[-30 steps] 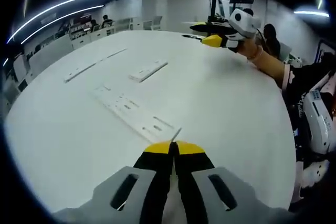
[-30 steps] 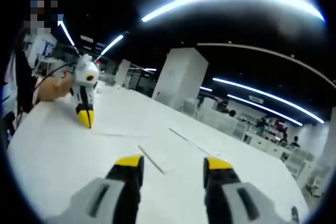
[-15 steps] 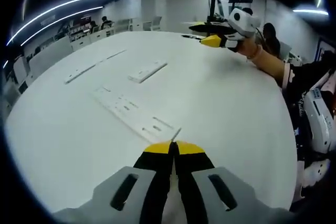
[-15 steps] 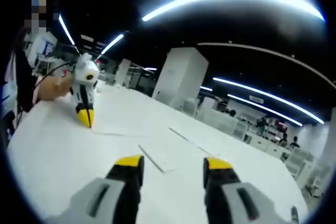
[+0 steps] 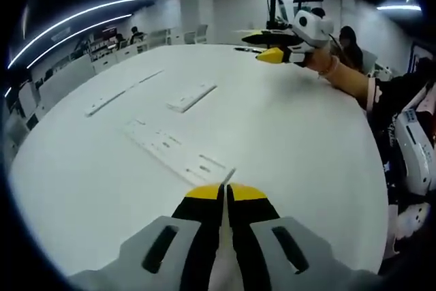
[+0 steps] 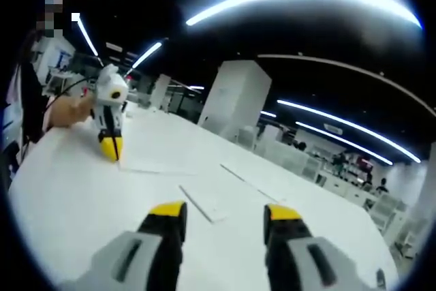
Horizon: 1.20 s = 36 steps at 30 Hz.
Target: Locate the socket holder cover, grip the socket holder cover, clip it into the socket holder slot.
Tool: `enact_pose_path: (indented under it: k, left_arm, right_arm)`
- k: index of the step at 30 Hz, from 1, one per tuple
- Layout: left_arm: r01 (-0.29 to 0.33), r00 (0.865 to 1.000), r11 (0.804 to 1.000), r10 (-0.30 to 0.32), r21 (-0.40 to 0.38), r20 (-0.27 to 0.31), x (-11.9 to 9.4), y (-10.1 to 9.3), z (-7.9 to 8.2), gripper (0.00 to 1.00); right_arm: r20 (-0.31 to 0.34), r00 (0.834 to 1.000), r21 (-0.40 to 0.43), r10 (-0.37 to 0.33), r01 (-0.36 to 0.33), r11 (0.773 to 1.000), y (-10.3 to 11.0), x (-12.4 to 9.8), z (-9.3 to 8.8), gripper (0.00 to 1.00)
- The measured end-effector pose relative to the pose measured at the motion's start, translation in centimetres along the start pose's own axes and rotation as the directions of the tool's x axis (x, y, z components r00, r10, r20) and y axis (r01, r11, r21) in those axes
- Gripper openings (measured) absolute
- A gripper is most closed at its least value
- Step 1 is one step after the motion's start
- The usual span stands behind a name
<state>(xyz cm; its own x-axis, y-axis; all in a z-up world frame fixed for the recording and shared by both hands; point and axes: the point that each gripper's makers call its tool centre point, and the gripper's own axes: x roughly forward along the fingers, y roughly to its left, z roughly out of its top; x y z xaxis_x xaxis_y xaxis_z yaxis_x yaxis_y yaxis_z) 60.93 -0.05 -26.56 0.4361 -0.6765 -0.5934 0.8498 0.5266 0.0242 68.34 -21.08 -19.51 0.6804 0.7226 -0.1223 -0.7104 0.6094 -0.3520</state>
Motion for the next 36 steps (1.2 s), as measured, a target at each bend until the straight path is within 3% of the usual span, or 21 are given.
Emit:
enact_pose_path:
  k: [7,16,36]
  left_arm:
    - [-0.05,0.998,0.998,0.049,0.028,0.037,-0.8,0.9,0.7,0.06]
    - [-0.032,0.999,0.999,0.032,0.006,-0.008,-0.7,1.0,-0.5,0.14]
    - [-0.07,0.997,0.997,0.07,-0.014,-0.014,-0.2,1.8,-0.7,0.13]
  right_arm:
    - [-0.001,1.0,-0.004,-0.003,0.003,1.0,0.1,0.0,0.0,0.47]
    - [0.0,1.0,0.004,-0.008,0.008,1.0,-0.1,-0.1,0.0,0.47]
    - [-0.003,1.0,0.015,-0.011,0.011,1.0,-0.3,-0.1,-0.1,0.46]
